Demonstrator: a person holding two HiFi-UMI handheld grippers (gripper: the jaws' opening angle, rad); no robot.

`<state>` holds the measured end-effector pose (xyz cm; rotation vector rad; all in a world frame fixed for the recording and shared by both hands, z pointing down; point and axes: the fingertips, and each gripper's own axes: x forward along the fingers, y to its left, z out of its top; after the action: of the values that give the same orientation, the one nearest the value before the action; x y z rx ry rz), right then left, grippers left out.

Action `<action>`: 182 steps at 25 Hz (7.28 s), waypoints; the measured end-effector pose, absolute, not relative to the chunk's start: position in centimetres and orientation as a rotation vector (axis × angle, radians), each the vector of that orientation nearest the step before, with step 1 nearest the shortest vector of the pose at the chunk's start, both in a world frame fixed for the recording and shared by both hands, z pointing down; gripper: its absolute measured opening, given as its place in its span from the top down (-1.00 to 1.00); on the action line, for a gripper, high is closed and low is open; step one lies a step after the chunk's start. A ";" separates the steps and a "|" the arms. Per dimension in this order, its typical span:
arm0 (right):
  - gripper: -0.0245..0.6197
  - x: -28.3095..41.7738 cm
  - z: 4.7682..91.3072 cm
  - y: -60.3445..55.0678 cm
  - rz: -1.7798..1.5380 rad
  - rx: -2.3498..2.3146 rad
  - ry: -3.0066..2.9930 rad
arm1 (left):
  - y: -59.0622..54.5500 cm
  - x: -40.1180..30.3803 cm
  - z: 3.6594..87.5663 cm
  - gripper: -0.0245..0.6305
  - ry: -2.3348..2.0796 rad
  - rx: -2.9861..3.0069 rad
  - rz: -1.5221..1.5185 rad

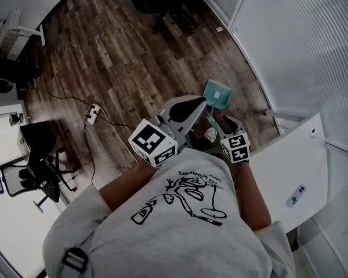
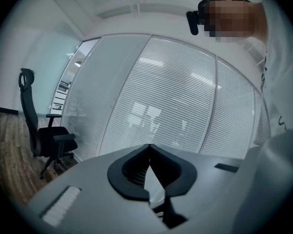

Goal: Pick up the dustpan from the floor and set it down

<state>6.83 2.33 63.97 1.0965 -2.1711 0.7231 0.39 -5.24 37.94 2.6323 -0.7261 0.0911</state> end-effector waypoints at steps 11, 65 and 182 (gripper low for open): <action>0.55 5.9 68.9 3.7 0.775 1.016 -2.099 | -5.0 -0.2 38.1 0.92 -0.735 2.621 0.093; 0.44 5.6 82.1 6.9 0.822 0.773 -1.875 | -4.0 -3.1 40.1 0.92 -0.812 2.555 0.188; 0.52 11.6 38.2 -3.0 0.477 1.240 -2.280 | -7.1 3.1 35.3 0.92 -0.746 2.678 -0.005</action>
<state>11.57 -3.01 38.21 1.2399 -2.2798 0.4775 3.13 -7.11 35.29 2.6777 -0.7458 -0.0046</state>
